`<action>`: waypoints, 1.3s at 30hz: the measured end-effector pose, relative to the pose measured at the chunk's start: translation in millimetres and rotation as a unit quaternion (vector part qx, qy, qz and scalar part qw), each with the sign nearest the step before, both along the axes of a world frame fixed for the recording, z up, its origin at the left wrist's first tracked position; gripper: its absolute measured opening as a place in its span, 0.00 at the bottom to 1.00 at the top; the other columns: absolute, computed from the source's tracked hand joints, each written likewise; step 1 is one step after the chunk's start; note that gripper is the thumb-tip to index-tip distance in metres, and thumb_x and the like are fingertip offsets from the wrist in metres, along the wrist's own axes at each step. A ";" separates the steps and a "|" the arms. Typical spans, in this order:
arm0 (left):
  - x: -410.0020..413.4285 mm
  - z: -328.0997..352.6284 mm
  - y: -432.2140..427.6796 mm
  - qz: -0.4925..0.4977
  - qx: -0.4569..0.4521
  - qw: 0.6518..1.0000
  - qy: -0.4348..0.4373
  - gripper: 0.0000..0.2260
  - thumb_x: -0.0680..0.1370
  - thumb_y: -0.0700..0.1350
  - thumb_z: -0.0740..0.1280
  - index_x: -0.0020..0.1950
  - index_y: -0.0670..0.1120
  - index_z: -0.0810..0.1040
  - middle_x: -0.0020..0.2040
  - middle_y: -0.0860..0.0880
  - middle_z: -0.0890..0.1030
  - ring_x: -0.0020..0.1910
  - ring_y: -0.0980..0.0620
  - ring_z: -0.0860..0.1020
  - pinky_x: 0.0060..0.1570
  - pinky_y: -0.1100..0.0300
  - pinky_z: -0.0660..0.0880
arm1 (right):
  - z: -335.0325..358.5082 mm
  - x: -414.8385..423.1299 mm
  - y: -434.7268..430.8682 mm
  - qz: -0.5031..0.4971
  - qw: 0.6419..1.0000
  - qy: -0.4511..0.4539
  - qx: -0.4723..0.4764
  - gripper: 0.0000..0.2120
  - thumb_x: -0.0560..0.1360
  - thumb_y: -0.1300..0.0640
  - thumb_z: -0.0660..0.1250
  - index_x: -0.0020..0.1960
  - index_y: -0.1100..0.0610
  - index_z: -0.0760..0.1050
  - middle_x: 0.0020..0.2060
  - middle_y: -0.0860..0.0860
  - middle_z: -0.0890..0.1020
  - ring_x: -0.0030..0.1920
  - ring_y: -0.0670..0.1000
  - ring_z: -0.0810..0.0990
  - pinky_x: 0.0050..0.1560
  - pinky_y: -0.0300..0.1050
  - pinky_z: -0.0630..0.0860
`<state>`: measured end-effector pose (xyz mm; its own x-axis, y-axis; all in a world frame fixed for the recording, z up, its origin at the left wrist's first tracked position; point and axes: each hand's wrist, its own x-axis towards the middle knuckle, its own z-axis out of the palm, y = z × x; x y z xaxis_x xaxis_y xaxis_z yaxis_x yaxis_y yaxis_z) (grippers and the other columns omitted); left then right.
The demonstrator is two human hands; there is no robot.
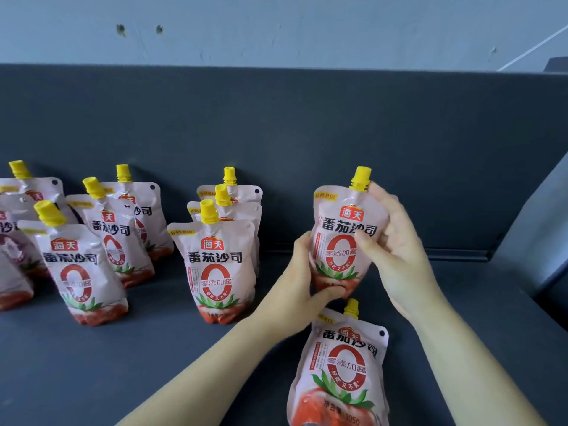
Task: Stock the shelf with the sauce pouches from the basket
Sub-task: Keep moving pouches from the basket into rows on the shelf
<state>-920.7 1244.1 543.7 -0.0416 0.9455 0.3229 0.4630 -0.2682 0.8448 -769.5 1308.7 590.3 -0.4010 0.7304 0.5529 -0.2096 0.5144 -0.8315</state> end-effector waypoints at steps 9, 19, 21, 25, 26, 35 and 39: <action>9.3 -20.2 22.2 0.090 0.032 0.988 0.122 0.38 0.78 0.42 0.68 0.78 0.52 0.46 0.75 0.50 0.63 0.72 0.56 0.66 0.66 0.68 0.65 | -14.0 13.0 23.1 -0.038 0.998 -0.040 -0.029 0.29 0.77 0.70 0.64 0.65 0.38 0.67 0.62 0.41 0.77 0.58 0.40 0.79 0.56 0.40 0.79; -3.8 -23.3 27.6 0.118 0.033 0.991 0.047 0.29 0.77 0.44 0.69 0.73 0.58 0.59 0.67 0.58 0.73 0.66 0.60 0.72 0.64 0.61 0.72 | -40.8 8.2 34.2 -0.116 0.967 -0.227 -0.015 0.14 0.74 0.60 0.72 0.54 0.47 0.73 0.45 0.35 0.79 0.48 0.38 0.79 0.45 0.32 0.76; -5.0 -17.2 26.9 0.153 0.046 0.986 0.039 0.19 0.79 0.48 0.65 0.70 0.54 0.68 0.63 0.58 0.77 0.62 0.61 0.75 0.60 0.62 0.75 | -40.0 10.7 34.2 -0.114 0.966 -0.230 -0.007 0.15 0.73 0.61 0.73 0.51 0.45 0.73 0.43 0.35 0.79 0.45 0.38 0.79 0.41 0.30 0.73; -10.4 0.5 30.4 0.202 0.104 0.972 -0.066 0.08 0.82 0.45 0.61 0.57 0.49 0.78 0.50 0.55 0.82 0.52 0.60 0.79 0.51 0.63 0.77 | -40.1 13.1 35.9 -0.125 0.969 -0.211 0.006 0.14 0.74 0.62 0.71 0.53 0.45 0.74 0.44 0.37 0.80 0.44 0.43 0.82 0.42 0.39 0.80; -12.1 3.5 33.0 0.204 0.096 0.972 -0.073 0.07 0.82 0.45 0.61 0.56 0.48 0.78 0.50 0.54 0.83 0.52 0.57 0.80 0.52 0.60 0.78 | -40.1 13.2 37.3 -0.122 0.973 -0.196 0.001 0.13 0.75 0.62 0.70 0.53 0.46 0.75 0.45 0.38 0.81 0.45 0.44 0.83 0.43 0.42 0.81; -13.9 6.3 41.6 0.250 0.072 0.965 -0.032 0.05 0.82 0.43 0.62 0.52 0.50 0.76 0.47 0.54 0.82 0.48 0.56 0.80 0.48 0.59 0.79 | -44.7 8.2 38.8 -0.131 0.980 -0.146 -0.027 0.10 0.77 0.62 0.68 0.54 0.50 0.75 0.46 0.39 0.80 0.49 0.46 0.82 0.41 0.43 0.83; -14.1 1.7 31.0 0.207 0.100 0.973 0.019 0.10 0.80 0.39 0.63 0.60 0.49 0.73 0.53 0.56 0.80 0.53 0.57 0.79 0.51 0.65 0.78 | -47.2 10.1 40.8 -0.134 0.979 -0.144 -0.044 0.11 0.75 0.61 0.71 0.54 0.49 0.75 0.47 0.40 0.81 0.50 0.46 0.82 0.43 0.43 0.83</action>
<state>-934.8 1275.1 545.4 -0.3906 0.7678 0.5078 0.5962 -0.2094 0.7751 -759.4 1349.5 543.1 -0.3183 0.8704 0.3757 0.1729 0.4430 -0.8797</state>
